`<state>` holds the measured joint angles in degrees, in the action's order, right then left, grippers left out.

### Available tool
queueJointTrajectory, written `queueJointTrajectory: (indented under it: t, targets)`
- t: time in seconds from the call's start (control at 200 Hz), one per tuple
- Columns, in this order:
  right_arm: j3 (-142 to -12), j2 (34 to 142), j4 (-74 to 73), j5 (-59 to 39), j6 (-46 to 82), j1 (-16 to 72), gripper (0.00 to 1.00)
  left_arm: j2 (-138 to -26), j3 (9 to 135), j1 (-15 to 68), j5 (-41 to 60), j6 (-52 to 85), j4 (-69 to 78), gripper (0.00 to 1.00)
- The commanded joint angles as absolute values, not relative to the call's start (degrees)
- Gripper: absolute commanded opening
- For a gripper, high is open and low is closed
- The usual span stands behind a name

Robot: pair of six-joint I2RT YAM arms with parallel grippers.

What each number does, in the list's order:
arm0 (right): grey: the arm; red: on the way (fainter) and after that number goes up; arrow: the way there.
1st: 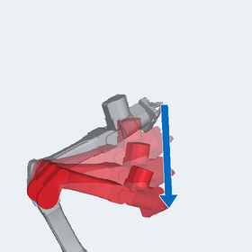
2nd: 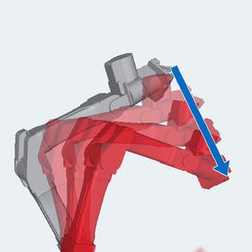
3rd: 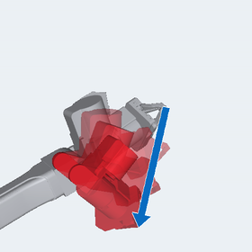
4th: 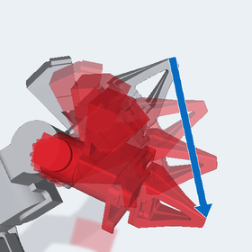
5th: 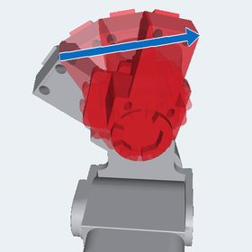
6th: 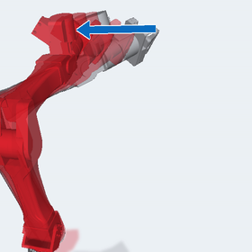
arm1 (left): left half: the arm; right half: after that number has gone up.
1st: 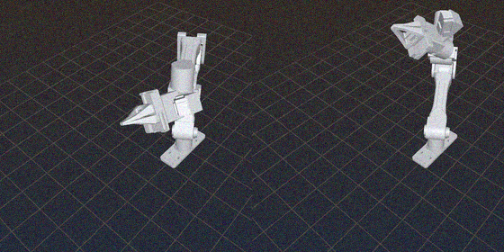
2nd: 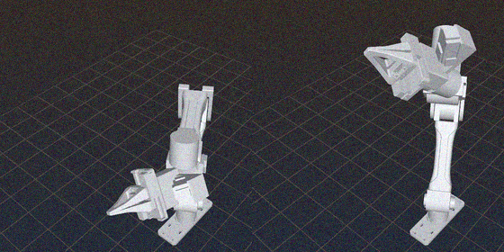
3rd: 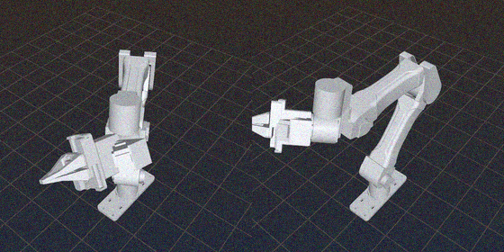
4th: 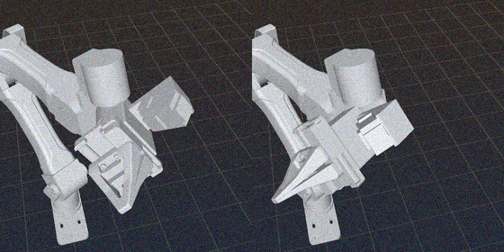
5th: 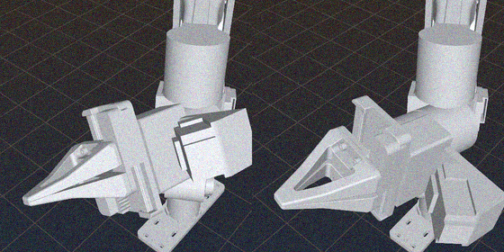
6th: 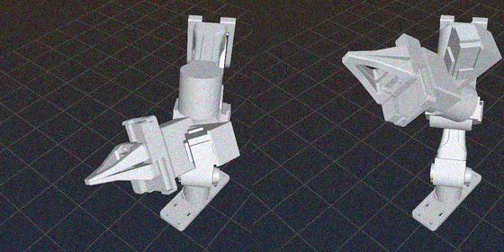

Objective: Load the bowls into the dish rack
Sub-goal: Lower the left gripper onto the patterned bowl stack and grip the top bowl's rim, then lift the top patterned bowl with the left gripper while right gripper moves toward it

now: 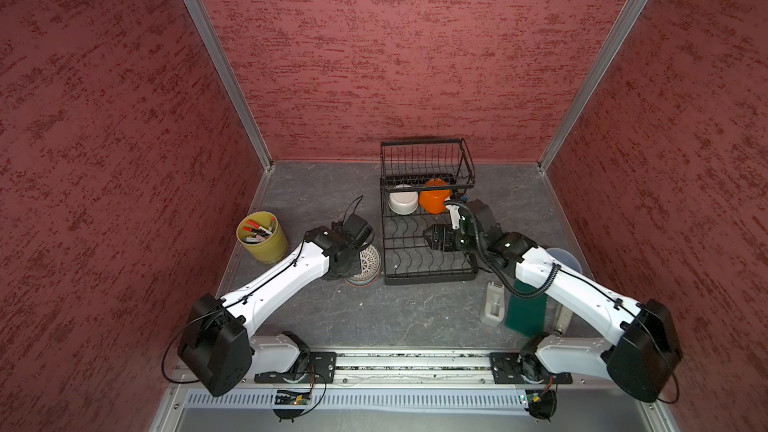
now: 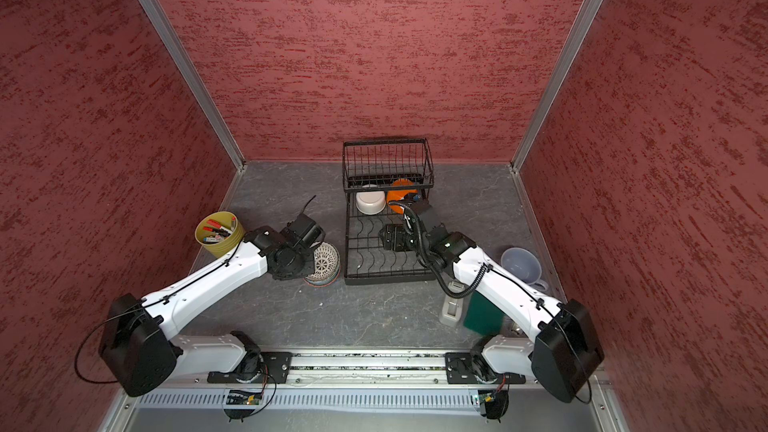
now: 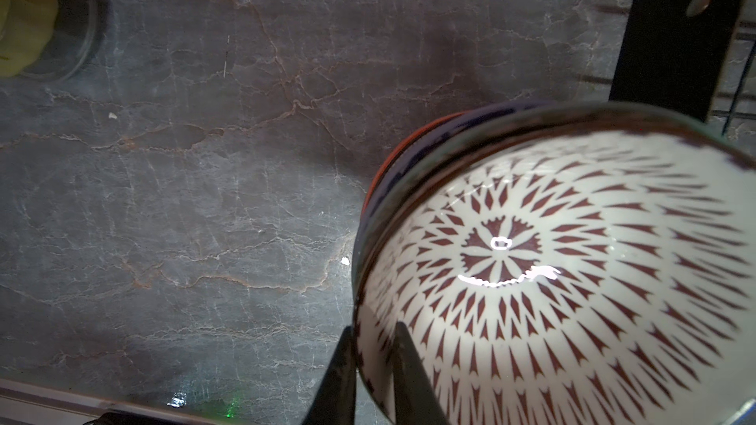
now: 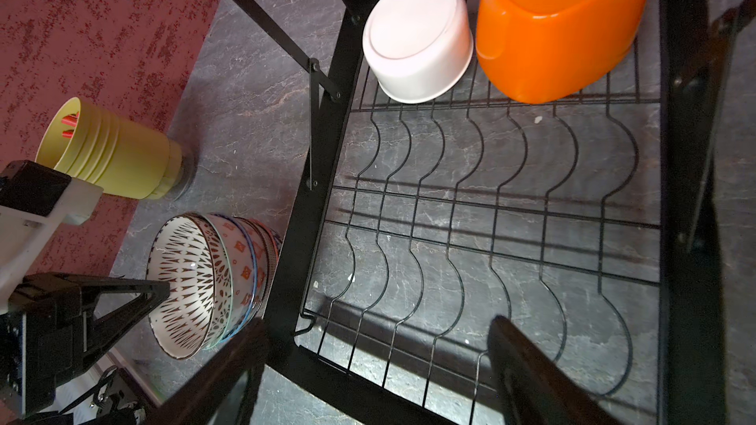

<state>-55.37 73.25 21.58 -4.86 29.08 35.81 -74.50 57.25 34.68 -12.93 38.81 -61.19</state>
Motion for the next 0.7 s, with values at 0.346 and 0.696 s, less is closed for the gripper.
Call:
queueJointTrajectory:
  t: [0.346,0.696]
  targets:
    - [-55.76,74.18,20.21,-5.88,28.57,35.51,0.85,-71.54,57.26,34.96,-14.27,38.16,-58.30,0.00]
    - [-57.07,75.38,21.01,-7.07,26.75,35.51,0.85,-69.56,57.93,34.97,-14.44,36.55,-56.72,0.00]
